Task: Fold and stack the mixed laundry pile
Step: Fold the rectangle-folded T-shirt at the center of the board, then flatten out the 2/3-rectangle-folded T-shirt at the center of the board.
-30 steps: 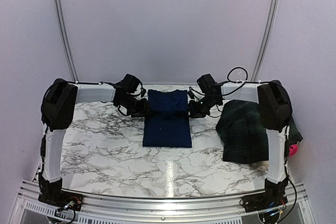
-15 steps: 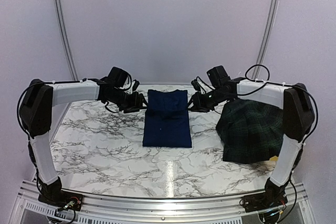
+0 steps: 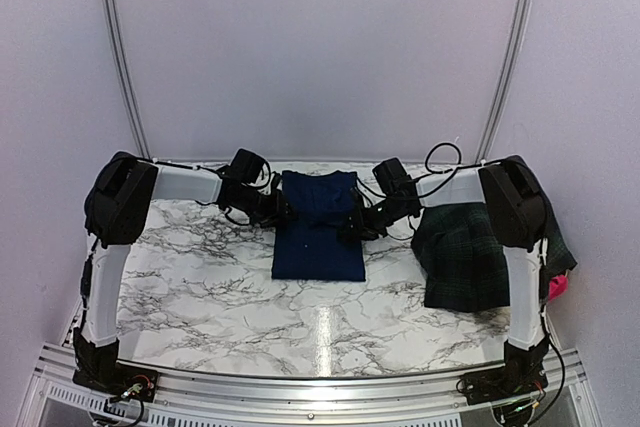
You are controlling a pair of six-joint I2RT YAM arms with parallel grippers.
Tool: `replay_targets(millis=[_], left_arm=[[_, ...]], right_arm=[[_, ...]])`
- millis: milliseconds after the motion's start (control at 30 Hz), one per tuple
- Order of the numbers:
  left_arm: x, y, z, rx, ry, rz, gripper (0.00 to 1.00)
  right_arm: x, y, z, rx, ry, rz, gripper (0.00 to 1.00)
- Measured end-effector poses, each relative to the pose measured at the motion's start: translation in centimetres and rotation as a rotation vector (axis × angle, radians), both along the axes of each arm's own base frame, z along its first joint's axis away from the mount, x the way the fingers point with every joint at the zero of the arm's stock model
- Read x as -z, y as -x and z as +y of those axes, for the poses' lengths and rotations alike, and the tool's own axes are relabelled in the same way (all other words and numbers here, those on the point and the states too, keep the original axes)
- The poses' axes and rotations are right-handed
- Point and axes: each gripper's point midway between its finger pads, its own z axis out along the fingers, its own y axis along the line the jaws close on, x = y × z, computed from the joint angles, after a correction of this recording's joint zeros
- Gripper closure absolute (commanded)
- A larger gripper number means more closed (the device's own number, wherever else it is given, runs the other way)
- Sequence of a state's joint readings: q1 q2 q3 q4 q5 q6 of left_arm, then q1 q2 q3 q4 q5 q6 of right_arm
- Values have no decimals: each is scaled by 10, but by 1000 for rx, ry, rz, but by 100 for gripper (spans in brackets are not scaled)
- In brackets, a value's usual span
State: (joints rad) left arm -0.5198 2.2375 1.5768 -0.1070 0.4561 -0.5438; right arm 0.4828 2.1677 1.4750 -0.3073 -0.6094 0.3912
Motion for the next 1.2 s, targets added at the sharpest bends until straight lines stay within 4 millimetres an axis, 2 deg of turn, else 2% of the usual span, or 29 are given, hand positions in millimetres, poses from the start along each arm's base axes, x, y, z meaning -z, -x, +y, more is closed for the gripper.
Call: replay_targets(millis=[133,233,333,400,500,600,667,700,800,900,967,1033,1200], left_arm=[[-3,-18,19,-61,8,-6,37],[-16,-9,36,-78,7,-17,32],[-41,28,39,-47,25,-22,32],[-62,61,24,9,68,-31,32],[-83,112,-11,119,149,-36,31],[-79,156,-43,210,204,12,32],[-62,170,-51,216,216,65,32],[-59,172,-53,218,216,74,32],[-32,171,-49,163,235,129,32],[1,166,-33,83,242,195,33],[1,160,-29,69,302,197,34],[2,159,-25,52,344,197,34],[1,169,-10,21,382,201,34]], right_arm=[[-3,-8,-13,19,2,-6,65],[-20,-3,-18,21,-15,-22,64],[-56,25,-15,-3,-75,-32,64],[-77,49,-5,-33,-126,-31,64],[-87,86,17,-94,-196,-3,64],[-66,119,34,-136,-224,91,64],[-49,132,40,-145,-224,148,64],[-40,136,42,-144,-223,174,64],[-19,136,41,-122,-219,214,64],[-4,136,30,-93,-218,233,64],[7,139,19,-69,-223,256,64],[8,142,12,-70,-254,262,64],[7,155,-1,-69,-288,269,64]])
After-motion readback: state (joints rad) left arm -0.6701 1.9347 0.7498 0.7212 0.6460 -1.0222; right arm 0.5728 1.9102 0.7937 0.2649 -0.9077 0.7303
